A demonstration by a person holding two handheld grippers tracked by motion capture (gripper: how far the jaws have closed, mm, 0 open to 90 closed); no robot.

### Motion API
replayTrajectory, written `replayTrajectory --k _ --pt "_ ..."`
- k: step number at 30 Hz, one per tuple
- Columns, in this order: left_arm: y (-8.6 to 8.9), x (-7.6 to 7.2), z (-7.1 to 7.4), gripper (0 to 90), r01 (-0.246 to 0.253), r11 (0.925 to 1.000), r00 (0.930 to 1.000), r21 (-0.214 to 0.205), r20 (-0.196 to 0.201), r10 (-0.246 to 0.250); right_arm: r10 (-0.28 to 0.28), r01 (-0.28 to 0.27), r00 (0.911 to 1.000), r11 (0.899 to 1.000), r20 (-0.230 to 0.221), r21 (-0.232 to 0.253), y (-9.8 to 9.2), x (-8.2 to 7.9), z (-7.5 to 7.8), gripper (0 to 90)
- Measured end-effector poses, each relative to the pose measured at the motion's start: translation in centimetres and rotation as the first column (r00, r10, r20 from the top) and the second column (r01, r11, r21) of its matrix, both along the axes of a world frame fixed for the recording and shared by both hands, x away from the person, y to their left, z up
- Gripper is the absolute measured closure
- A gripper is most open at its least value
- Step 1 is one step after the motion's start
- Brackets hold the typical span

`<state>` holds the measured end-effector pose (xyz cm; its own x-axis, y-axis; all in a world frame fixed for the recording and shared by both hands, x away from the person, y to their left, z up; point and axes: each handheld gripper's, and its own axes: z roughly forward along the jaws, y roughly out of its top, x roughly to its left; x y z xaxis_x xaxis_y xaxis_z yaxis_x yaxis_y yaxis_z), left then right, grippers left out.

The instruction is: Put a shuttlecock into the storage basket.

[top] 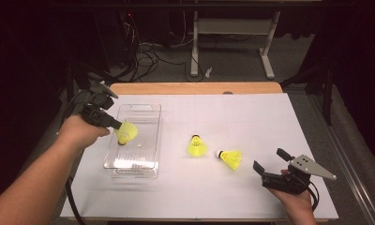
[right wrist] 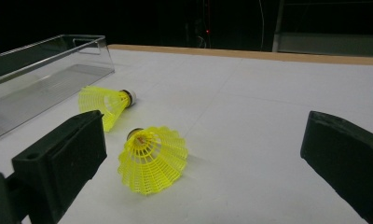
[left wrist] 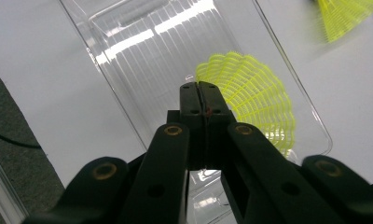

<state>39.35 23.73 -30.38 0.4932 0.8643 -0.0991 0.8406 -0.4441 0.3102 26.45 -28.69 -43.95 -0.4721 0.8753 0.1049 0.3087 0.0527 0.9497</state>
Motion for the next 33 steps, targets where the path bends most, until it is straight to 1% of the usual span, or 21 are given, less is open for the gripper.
replayTrajectory --k 8,10,16,21,23,25,31,33 --pt "0.4 0.2 -1.4 90.0 -0.003 1.0000 1.0000 -0.003 -0.005 0.003 0.004 -0.004 1.0000 1.000 -0.004 -0.003 0.0 0.0 -0.1 0.6" --pt "0.5 0.4 -1.7 90.0 -0.003 1.0000 1.0000 0.004 -0.007 0.003 0.005 -0.005 1.0000 1.000 -0.008 -0.002 0.0 0.1 -0.1 0.6" --pt "0.7 0.8 -2.5 90.0 -0.012 0.9999 0.9999 -0.009 -0.012 0.011 0.009 -0.009 0.9999 1.000 -0.011 -0.005 0.2 0.1 -0.2 0.6" --pt "0.7 0.9 -3.2 90.0 -0.017 0.9998 0.9996 -0.014 -0.024 0.016 0.012 -0.012 0.9999 1.000 -0.009 -0.007 0.3 0.1 -0.2 0.6" --pt "0.8 0.9 -3.6 90.0 -0.021 0.9997 0.9995 -0.009 -0.025 0.021 0.012 -0.012 0.9999 1.000 -0.008 -0.007 0.3 0.1 -0.2 0.6" --pt "0.8 1.0 -3.9 90.0 -0.026 0.9995 0.9993 -0.020 -0.027 0.026 0.012 -0.012 0.9999 1.000 -0.009 -0.006 0.3 0.1 -0.2 0.6" --pt "0.8 1.1 -5.1 90.0 -0.033 0.9994 0.9987 -0.014 -0.040 0.032 0.014 -0.014 0.9998 1.000 -0.012 -0.005 0.3 0.1 -0.2 0.6" --pt "0.8 1.2 -5.3 90.0 -0.036 0.9993 0.9981 -0.014 -0.050 0.035 0.013 -0.013 0.9998 1.000 -0.014 -0.005 0.3 0.1 -0.3 0.6"
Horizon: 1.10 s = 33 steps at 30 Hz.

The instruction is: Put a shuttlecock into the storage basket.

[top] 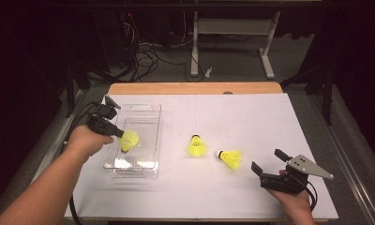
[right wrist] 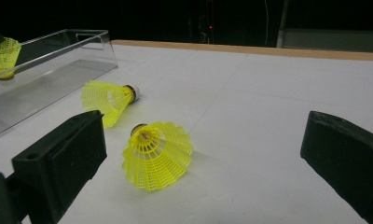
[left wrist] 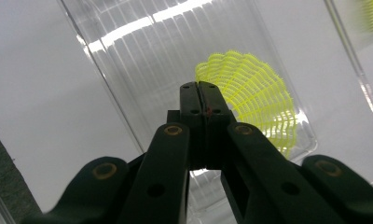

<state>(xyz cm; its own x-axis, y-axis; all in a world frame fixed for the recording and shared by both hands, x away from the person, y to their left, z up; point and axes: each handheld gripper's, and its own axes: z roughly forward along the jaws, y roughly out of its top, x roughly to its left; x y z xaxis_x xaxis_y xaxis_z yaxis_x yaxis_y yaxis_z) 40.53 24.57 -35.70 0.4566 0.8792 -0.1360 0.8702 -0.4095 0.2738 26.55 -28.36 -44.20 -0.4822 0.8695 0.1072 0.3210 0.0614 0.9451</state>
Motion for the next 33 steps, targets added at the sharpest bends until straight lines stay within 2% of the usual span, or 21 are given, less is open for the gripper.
replayTrajectory --k 12,22,26,28,33 --pt "0.8 -0.1 -0.7 90.0 -0.029 0.9996 0.9995 -0.006 -0.014 0.029 0.000 0.000 1.0000 1.000 -0.003 0.001 0.0 0.0 -0.1 0.6" --pt "0.5 -0.4 -0.4 90.0 -0.019 0.9997 0.9998 -0.012 -0.011 0.019 -0.002 0.002 1.0000 1.000 -0.004 0.004 -0.1 0.0 -0.1 0.6" --pt "0.6 -0.5 -0.5 90.0 -0.009 1.0000 0.9996 0.001 -0.028 0.009 0.001 -0.001 1.0000 1.000 -0.006 0.005 0.0 0.0 -0.1 0.6" --pt "0.7 -0.5 -0.6 90.0 -0.016 0.9996 0.9996 0.021 -0.023 0.017 0.003 -0.003 1.0000 1.000 -0.005 0.004 0.0 0.0 -0.1 0.6" --pt "1.0 -0.2 -1.2 90.0 -0.033 0.9989 0.9993 0.032 -0.015 0.033 0.003 -0.003 1.0000 1.000 -0.006 0.004 0.0 0.0 -0.1 0.7"
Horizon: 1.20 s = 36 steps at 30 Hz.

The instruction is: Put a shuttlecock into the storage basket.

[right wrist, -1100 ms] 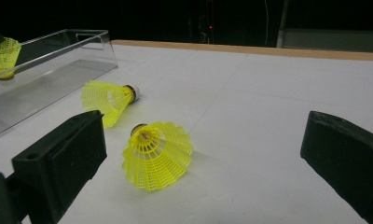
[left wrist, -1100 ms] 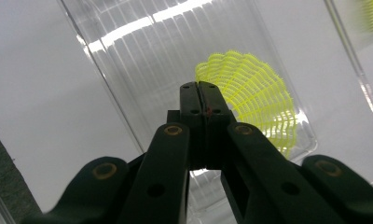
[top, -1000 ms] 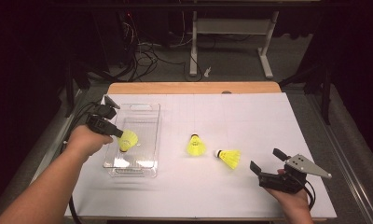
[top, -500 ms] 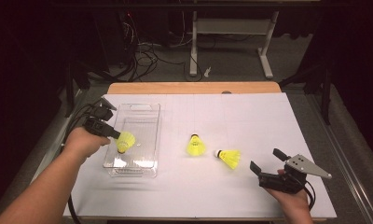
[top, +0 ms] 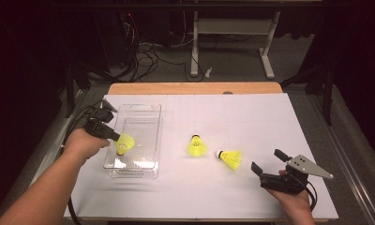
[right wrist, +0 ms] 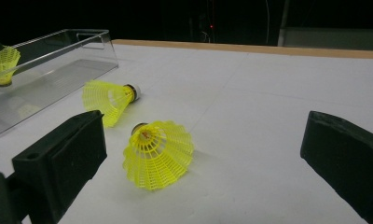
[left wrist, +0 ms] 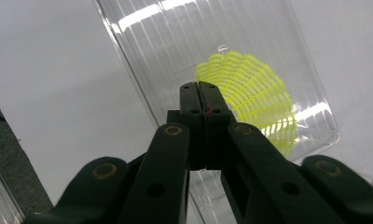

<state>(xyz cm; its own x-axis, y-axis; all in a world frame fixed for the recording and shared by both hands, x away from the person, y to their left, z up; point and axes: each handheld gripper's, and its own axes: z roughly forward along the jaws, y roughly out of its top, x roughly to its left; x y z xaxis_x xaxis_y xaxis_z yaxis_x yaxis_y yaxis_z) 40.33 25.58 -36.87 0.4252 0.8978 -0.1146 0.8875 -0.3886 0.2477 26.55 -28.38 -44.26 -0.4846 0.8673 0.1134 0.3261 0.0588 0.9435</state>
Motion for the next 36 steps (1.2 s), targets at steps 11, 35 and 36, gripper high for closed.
replayTrajectory --k 11,35,36 --pt "-0.5 0.7 -0.6 90.0 0.001 0.9999 0.9998 0.013 0.022 -0.001 0.000 0.000 1.0000 1.000 -0.002 -0.002 0.0 0.0 0.0 0.7" --pt "-0.2 2.3 -1.5 89.8 -0.020 0.9998 0.9987 0.009 0.047 0.020 0.000 0.000 1.0000 1.000 0.000 0.001 0.0 0.1 0.0 0.7" --pt "-0.2 2.3 -1.5 89.8 -0.022 0.9997 0.9986 0.007 0.047 0.022 -0.001 0.001 1.0000 1.000 0.000 0.000 0.0 0.1 0.0 0.7"
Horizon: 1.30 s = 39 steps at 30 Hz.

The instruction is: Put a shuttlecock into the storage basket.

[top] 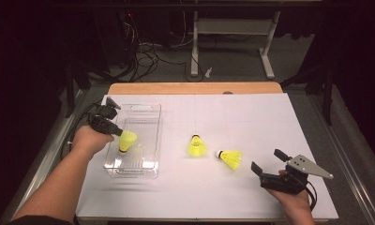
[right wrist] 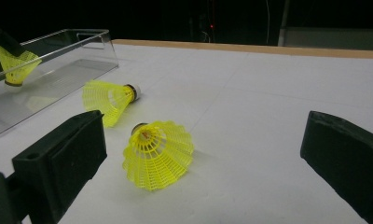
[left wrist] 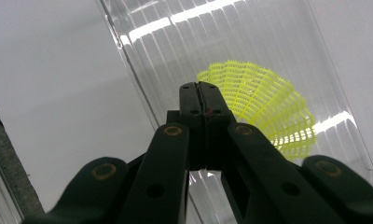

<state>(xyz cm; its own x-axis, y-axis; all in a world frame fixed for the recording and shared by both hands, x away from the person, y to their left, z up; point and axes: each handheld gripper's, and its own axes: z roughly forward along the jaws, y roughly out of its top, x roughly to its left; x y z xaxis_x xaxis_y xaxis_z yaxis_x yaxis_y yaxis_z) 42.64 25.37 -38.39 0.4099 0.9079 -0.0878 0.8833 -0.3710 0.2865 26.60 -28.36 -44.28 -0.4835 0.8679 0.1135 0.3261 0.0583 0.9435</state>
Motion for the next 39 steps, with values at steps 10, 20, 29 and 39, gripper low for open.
replayTrajectory --k 10,20,29,39 --pt "-0.1 0.4 -0.2 89.8 -0.001 1.0000 1.0000 0.001 0.001 0.001 0.001 -0.001 1.0000 1.000 0.002 -0.004 0.1 0.0 0.0 0.7" --pt "-0.7 0.8 -0.5 89.8 -0.010 0.9999 0.9999 -0.010 0.012 0.010 0.002 -0.002 1.0000 1.000 0.002 -0.003 0.0 0.0 0.0 0.7" --pt "-1.1 1.2 -0.9 89.8 -0.020 0.9997 0.9995 0.015 0.025 0.019 0.002 -0.002 1.0000 1.000 0.004 -0.001 0.0 0.0 0.0 0.7" --pt "-1.9 1.9 -1.0 89.3 -0.002 0.9988 0.9999 0.048 0.015 0.001 0.006 -0.006 1.0000 1.000 0.002 0.000 0.1 0.0 0.0 0.7"
